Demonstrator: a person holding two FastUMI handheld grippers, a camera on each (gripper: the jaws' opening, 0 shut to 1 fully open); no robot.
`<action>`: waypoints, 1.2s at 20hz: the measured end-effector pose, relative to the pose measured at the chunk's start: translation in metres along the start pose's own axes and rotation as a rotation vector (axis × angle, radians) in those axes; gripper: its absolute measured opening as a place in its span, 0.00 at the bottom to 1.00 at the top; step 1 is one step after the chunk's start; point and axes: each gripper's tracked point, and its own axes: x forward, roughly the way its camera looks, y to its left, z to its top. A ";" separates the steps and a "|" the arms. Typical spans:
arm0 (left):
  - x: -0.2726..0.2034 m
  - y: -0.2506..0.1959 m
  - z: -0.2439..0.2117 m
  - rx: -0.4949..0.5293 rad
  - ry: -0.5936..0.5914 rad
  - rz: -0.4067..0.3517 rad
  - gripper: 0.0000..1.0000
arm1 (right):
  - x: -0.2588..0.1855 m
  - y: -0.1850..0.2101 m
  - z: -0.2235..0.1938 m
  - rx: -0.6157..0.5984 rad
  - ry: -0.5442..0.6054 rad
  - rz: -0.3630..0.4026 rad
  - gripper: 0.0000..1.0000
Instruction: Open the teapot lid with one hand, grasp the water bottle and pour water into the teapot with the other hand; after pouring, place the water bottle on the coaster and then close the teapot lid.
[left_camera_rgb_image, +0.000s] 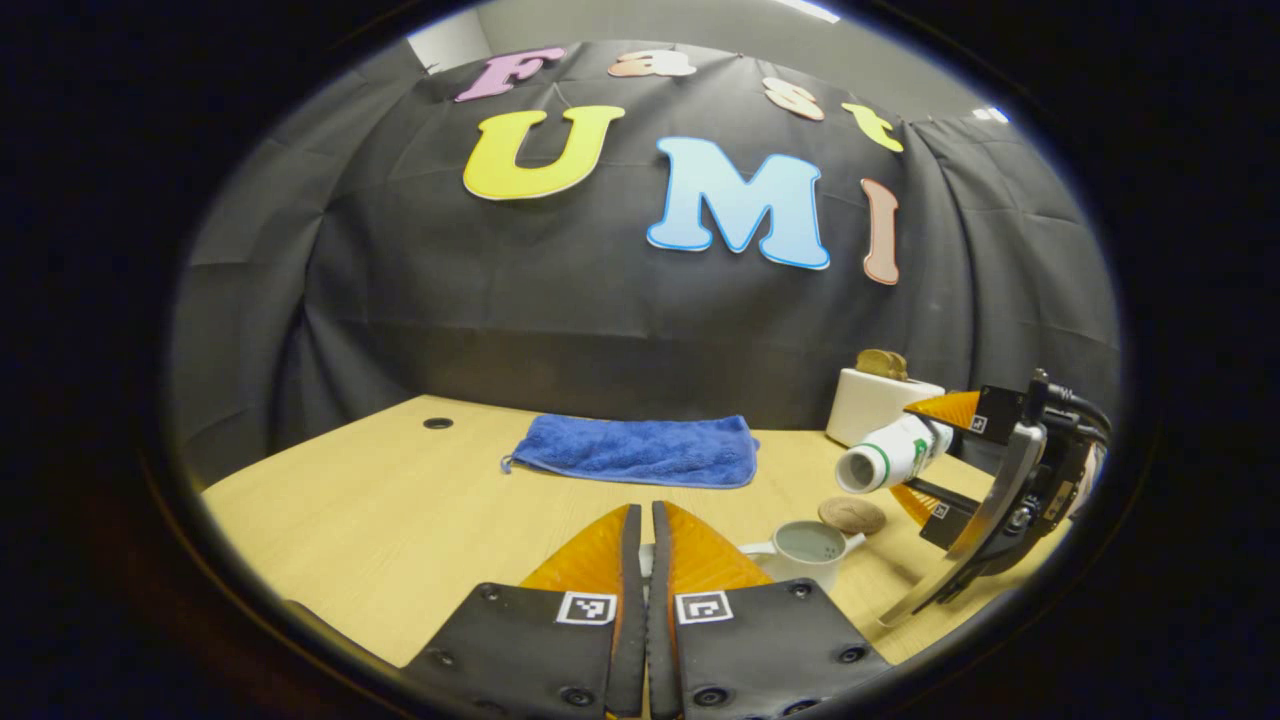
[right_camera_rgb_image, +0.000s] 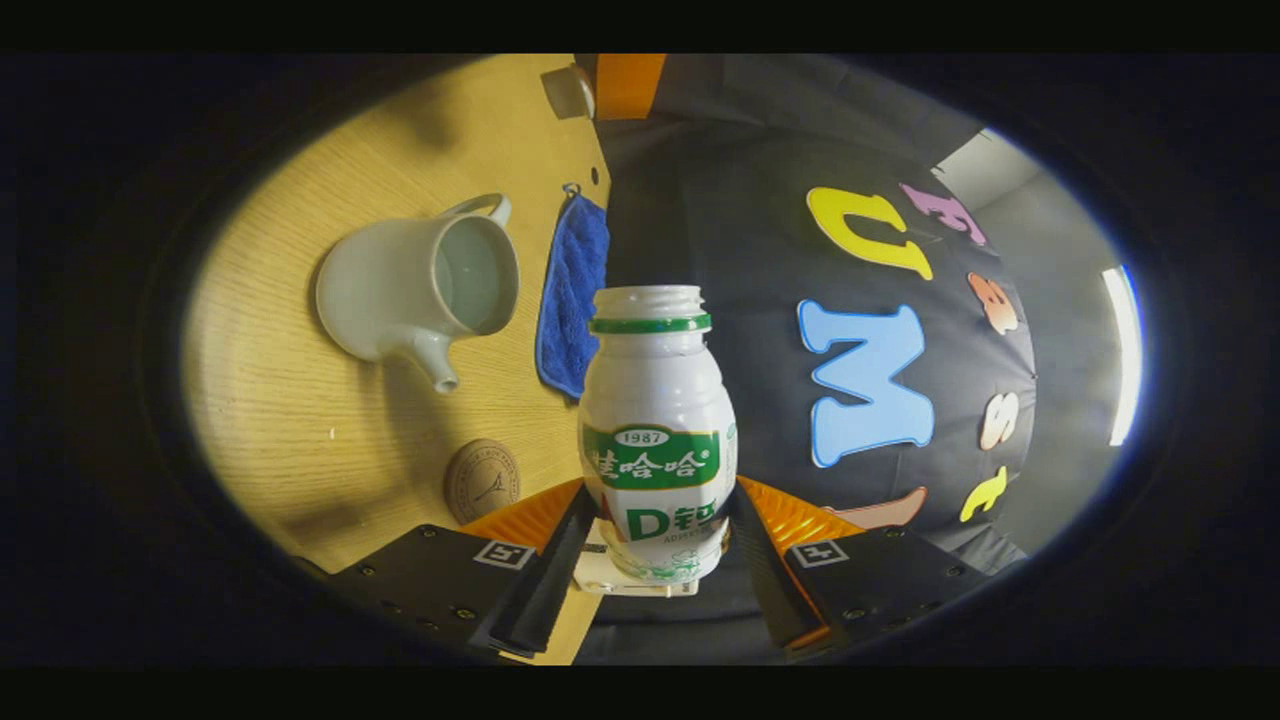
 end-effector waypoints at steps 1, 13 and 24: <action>0.001 0.000 -0.002 -0.001 0.000 -0.001 0.08 | 0.002 -0.002 0.001 -0.009 -0.003 0.000 0.78; 0.001 0.000 -0.006 -0.005 0.010 0.000 0.08 | 0.008 -0.009 0.003 -0.095 -0.031 -0.015 0.78; 0.000 0.000 -0.008 -0.009 0.014 -0.002 0.12 | 0.010 -0.017 0.004 -0.146 -0.047 -0.029 0.78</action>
